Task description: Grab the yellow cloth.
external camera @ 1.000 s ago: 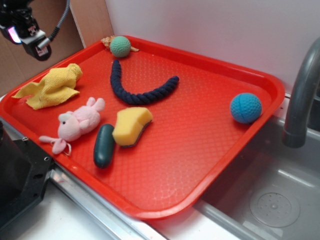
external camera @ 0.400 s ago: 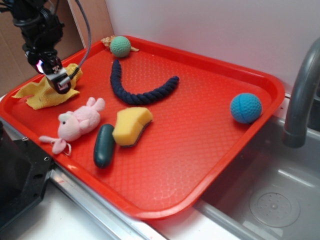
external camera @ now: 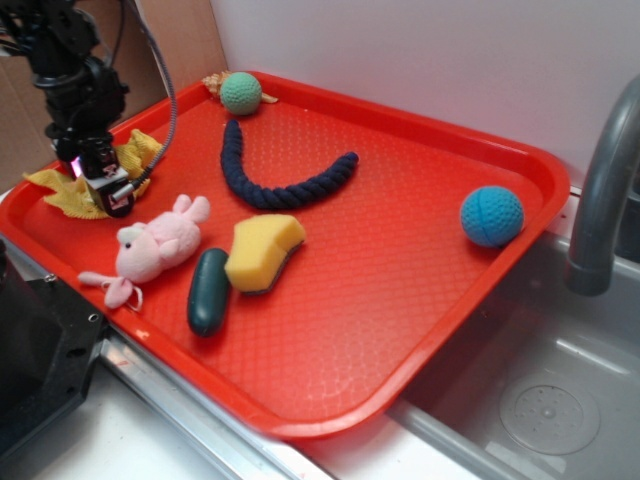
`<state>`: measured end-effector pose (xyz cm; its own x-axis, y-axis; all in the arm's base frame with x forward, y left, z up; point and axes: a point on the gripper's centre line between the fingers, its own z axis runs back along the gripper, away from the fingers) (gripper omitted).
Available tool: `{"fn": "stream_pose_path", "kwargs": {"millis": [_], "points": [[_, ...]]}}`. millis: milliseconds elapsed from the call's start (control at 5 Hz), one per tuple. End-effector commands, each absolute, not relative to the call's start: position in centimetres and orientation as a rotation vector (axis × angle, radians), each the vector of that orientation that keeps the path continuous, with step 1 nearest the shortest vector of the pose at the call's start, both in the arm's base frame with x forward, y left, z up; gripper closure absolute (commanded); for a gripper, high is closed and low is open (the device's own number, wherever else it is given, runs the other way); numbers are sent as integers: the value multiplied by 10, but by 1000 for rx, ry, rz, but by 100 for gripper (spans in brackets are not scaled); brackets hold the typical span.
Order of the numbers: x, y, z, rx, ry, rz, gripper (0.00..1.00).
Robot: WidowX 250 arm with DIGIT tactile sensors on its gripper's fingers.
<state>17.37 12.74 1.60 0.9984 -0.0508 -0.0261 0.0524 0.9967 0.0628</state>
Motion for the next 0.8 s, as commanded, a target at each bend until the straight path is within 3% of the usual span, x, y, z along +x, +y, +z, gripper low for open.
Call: {"fn": "stream_pose_path", "kwargs": {"millis": [0, 200, 600], "points": [[173, 116, 37, 70, -83, -51, 100], [172, 99, 76, 117, -141, -55, 100], [192, 65, 177, 122, -224, -22, 100]]}}
